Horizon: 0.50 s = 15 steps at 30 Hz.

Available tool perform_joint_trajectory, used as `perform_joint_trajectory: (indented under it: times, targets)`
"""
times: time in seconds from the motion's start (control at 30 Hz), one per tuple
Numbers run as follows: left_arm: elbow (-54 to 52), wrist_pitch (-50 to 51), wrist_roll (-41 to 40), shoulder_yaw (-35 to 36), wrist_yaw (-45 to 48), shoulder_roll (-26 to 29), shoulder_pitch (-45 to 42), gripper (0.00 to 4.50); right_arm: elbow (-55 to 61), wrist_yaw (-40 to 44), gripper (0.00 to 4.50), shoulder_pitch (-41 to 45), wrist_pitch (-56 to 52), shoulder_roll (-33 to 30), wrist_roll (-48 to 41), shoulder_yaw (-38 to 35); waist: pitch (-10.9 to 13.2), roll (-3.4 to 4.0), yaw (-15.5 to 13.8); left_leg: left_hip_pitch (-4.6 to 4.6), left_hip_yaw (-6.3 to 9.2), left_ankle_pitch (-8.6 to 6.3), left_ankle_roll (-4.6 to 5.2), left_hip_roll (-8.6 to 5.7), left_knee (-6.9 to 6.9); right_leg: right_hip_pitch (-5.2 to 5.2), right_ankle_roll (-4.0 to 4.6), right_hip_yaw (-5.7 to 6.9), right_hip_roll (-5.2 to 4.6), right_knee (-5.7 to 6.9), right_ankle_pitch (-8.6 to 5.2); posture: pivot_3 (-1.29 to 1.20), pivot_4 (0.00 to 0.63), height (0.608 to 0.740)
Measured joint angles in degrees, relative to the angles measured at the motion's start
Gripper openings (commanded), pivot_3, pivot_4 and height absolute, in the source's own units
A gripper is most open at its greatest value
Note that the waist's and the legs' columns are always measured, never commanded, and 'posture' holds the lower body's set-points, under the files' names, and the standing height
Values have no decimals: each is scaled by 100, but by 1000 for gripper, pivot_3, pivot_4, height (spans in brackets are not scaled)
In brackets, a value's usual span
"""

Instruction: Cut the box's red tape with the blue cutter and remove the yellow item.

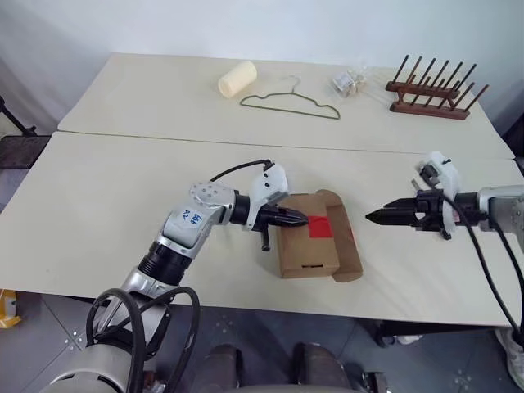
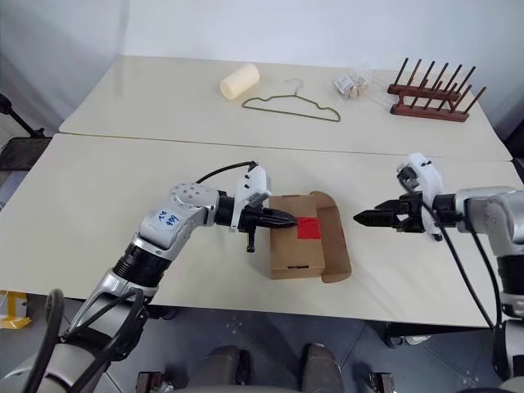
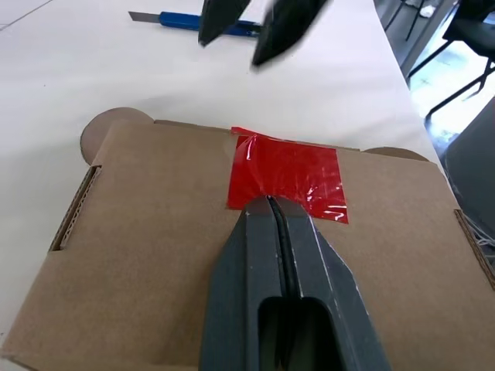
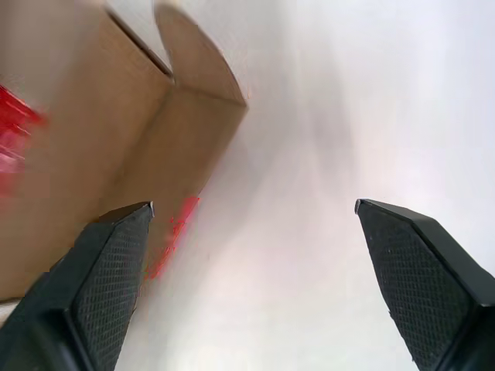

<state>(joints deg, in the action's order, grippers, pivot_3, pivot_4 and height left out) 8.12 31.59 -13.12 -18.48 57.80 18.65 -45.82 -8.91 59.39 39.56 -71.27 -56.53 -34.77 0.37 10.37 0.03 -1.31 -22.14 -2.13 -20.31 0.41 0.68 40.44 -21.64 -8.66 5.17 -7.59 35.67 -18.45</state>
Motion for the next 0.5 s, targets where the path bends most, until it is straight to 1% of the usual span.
perform_joint_trajectory:
  times: [0.1,0.23,0.4,0.5]
  targets:
    - [50,-35,0,-5,14,-16,-16,0,-490,490,4371,367,-380,80,-62,491,0,0,1,0,-1,0,0,-1,1,0,0,-1,-1,0,0,0,150,740]
    - [60,-48,0,-27,38,-57,-23,0,-985,749,4371,529,-341,306,150,1084,0,0,-14,-3,2,0,0,-3,2,0,0,2,-3,-1,0,0,150,740]
    - [46,-36,4,-21,35,-38,-20,0,-1112,1029,4371,648,-283,432,219,1350,0,0,0,-3,2,0,-1,-2,2,-1,0,4,-2,-1,0,0,150,740]
    - [-3,-22,7,-18,28,-1,-1,0,-1198,1060,3745,709,-280,577,257,1384,0,0,3,-2,2,0,-1,-1,4,-1,0,4,-2,0,0,0,150,740]
